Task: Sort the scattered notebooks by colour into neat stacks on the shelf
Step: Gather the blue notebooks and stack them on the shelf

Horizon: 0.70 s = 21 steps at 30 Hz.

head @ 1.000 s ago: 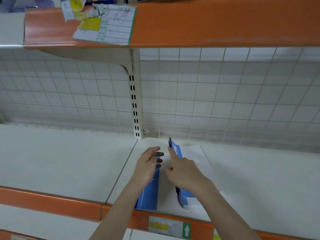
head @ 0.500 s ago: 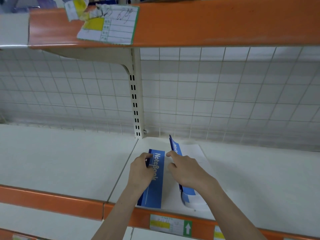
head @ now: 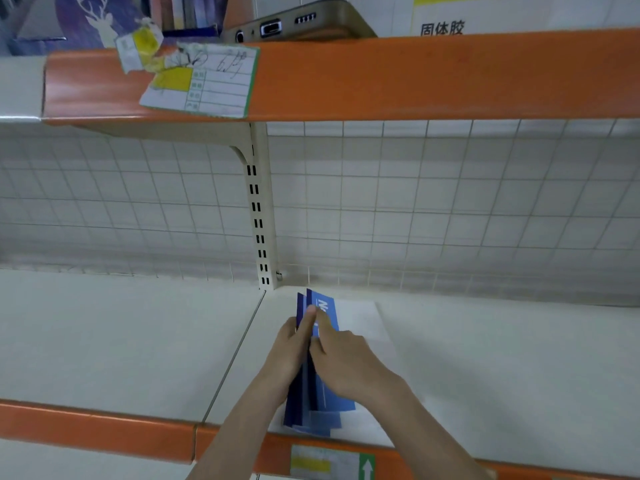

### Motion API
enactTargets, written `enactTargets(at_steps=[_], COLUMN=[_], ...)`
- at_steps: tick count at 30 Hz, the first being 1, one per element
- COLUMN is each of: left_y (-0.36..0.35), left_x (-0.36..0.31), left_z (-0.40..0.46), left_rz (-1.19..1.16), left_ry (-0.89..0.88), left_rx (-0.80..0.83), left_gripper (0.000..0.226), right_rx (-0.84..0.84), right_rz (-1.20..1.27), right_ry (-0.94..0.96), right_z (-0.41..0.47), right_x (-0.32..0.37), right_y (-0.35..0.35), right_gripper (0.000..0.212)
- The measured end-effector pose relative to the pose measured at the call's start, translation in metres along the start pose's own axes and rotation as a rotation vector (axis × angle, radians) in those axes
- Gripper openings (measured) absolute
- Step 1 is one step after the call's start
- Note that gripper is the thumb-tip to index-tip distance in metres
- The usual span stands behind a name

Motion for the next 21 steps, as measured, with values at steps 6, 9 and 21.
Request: enactTargets(at_steps=[6,9,21], left_y=[0.003,0.008,0.005], left_x=[0.004,-0.004,-0.038], left_z=[-0.005,-0.014,-0.033], left_rz=[-0.049,-0.175,-0.276], left_ry=[-0.168,-0.335,-0.521], left_rx=[-0.093,-0.047,-0.141], left_gripper=[0.036,0.035,0.022], right_rx=[-0.293,-0.497,-0.754], right_rz=[0.015,0.003,0.918], right_ry=[-0.116,-0.2,0.192], right_z=[-0.005,-0.012,-0.018], right_x=[-0.028,-0.046,-0.038], right_y=[0.018,0.03,0.031], right_gripper=[0.056,0.071,0.012])
Point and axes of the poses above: each hand's wrist, its own z-axis towards the middle knuckle, its own y-axis out of the back of the hand, x = y × z, the point moved 1 cm from there along z, towards the middle knuckle, and after that the axes turned 9 degrees about y, right-handed, at the moved point
